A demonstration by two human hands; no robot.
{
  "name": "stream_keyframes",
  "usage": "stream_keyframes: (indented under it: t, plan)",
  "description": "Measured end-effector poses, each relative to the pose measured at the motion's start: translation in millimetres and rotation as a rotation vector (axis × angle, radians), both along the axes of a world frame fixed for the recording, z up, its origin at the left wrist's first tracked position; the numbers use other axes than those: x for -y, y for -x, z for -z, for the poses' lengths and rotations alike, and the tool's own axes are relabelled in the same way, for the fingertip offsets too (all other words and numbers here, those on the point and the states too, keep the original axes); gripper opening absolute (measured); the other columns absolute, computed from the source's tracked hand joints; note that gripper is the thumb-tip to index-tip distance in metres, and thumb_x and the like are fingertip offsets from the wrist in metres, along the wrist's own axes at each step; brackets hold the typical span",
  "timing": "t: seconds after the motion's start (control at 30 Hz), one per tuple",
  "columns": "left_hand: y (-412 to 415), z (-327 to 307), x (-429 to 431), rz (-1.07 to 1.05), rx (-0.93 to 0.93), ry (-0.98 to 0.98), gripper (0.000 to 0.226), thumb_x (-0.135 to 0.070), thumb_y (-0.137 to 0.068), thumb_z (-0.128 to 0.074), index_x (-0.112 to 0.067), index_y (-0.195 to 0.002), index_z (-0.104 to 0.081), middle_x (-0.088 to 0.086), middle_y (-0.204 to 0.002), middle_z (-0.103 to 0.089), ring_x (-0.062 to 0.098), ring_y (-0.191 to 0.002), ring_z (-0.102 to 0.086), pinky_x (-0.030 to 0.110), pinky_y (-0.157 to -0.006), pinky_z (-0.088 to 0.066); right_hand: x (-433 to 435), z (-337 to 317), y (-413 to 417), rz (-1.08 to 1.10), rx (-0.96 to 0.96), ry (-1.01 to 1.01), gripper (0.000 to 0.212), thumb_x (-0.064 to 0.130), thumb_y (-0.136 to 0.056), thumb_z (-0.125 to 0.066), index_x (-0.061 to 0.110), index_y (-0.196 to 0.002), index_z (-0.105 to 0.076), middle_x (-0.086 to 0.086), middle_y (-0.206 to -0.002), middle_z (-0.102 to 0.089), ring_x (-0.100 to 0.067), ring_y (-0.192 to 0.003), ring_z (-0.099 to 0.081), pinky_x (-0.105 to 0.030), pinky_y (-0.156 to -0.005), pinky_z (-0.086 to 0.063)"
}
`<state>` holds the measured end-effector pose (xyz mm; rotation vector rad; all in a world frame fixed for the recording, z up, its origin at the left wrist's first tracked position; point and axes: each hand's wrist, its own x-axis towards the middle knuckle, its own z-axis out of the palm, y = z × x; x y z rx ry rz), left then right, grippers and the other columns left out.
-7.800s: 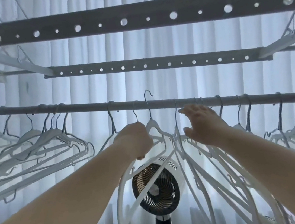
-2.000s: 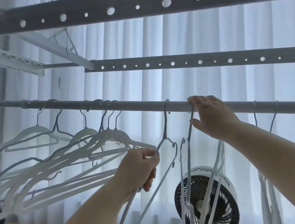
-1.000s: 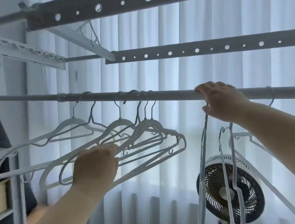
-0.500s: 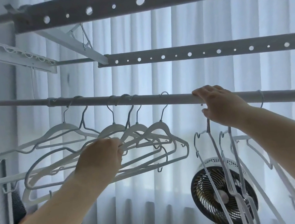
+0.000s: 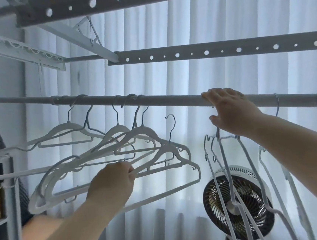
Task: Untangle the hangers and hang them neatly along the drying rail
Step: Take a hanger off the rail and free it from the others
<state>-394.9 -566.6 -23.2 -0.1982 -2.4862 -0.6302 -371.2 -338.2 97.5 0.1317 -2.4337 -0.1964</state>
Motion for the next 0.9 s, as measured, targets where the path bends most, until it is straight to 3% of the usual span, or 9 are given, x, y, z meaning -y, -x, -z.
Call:
stream_keyframes:
  t: [0.1, 0.23, 0.43, 0.53, 0.6, 0.63, 0.77, 0.87, 0.9]
  plan:
    - [-20, 14, 16, -0.065, 0.014, -0.007, 0.024, -0.026, -0.090, -0.042, -0.029, -0.067, -0.046, -0.002, -0.086, -0.067, 0.023, -0.086, -0.060, 0.029, -0.069, -0.043, 6, 7, -4, -0.027, -0.025, -0.002, 0.066, 0.020, -0.090, -0.050, 0.021, -0.146, -0.016, -0.001, -0.155, -0.016, -0.021, -0.144, -0.008, -0.039, -0.117, -0.007]
    - [-57, 31, 37, -0.061, 0.017, -0.012, 0.018, -0.030, -0.091, -0.046, -0.036, -0.074, -0.050, -0.011, -0.073, -0.057, 0.015, -0.077, -0.053, 0.025, -0.059, -0.035, 24, 16, -19, -0.157, -0.043, -0.036, 0.062, 0.020, -0.090, -0.051, 0.019, -0.145, -0.021, -0.002, -0.153, -0.024, -0.021, -0.142, -0.019, -0.037, -0.115, -0.013]
    - [-108, 42, 83, -0.019, 0.127, -0.010, 0.027, -0.035, -0.087, -0.053, -0.040, -0.061, -0.053, -0.017, -0.060, -0.060, -0.002, -0.057, -0.052, 0.018, -0.054, -0.039, 69, 42, -49, -0.255, 0.444, 0.019, 0.057, 0.025, -0.091, -0.055, 0.024, -0.142, -0.030, 0.003, -0.149, -0.034, -0.016, -0.132, -0.040, -0.019, -0.094, -0.033]
    - [-132, 51, 111, 0.083, 0.209, -0.042, 0.018, -0.034, -0.086, -0.056, -0.036, -0.069, -0.062, -0.016, -0.054, -0.062, 0.001, -0.045, -0.050, 0.016, -0.050, -0.037, 90, 51, -58, -0.343, 0.492, 0.165, 0.032, 0.022, -0.088, -0.059, 0.014, -0.119, -0.061, 0.003, -0.108, -0.067, 0.008, -0.091, -0.060, -0.010, -0.063, -0.036]
    - [-144, 58, 132, 0.138, 0.263, -0.100, 0.014, -0.031, -0.085, -0.059, -0.034, -0.072, -0.066, -0.018, -0.055, -0.064, -0.001, -0.044, -0.052, 0.017, -0.053, -0.039, 104, 55, -68, -0.408, 0.583, 0.326, 0.013, 0.019, -0.087, -0.060, 0.012, -0.084, -0.071, 0.014, -0.064, -0.068, 0.013, -0.051, -0.056, -0.009, -0.050, -0.042]
    - [-150, 61, 143, 0.153, 0.285, -0.134, 0.014, -0.029, -0.084, -0.061, -0.034, -0.072, -0.066, -0.020, -0.056, -0.065, -0.001, -0.044, -0.053, 0.019, -0.055, -0.041, 111, 58, -75, -0.426, 0.626, 0.377, 0.019, 0.018, -0.087, -0.059, 0.015, -0.071, -0.069, 0.014, -0.054, -0.066, 0.010, -0.045, -0.055, -0.008, -0.047, -0.044]
    - [-171, 75, 175, 0.186, 0.385, -0.139, 0.022, -0.029, -0.087, -0.057, -0.039, -0.068, -0.061, -0.015, -0.065, -0.068, 0.001, -0.065, -0.059, 0.021, -0.065, -0.043, 138, 65, -106, -0.490, 0.757, 0.501, 0.024, 0.018, -0.088, -0.058, 0.017, -0.065, -0.064, 0.008, -0.053, -0.065, 0.000, -0.046, -0.055, -0.010, -0.046, -0.045]
    - [-184, 87, 187, 0.172, 0.420, -0.162, 0.009, -0.038, -0.088, -0.052, -0.042, -0.095, -0.055, -0.011, -0.108, -0.060, 0.008, -0.097, -0.053, 0.023, -0.079, -0.039, 154, 73, -127, -0.484, 0.800, 0.591, 0.020, 0.012, -0.086, -0.060, 0.013, -0.067, -0.063, 0.003, -0.054, -0.062, -0.005, -0.045, -0.055, -0.013, -0.048, -0.048]
    - [-188, 92, 189, 0.154, 0.404, -0.165, 0.020, -0.039, -0.088, -0.052, -0.040, -0.107, -0.054, -0.010, -0.117, -0.056, 0.009, -0.105, -0.051, 0.025, -0.083, -0.040, 158, 76, -132, -0.475, 0.798, 0.623, 0.020, 0.011, -0.086, -0.060, 0.013, -0.067, -0.063, 0.004, -0.050, -0.062, -0.004, -0.042, -0.054, -0.013, -0.047, -0.049]
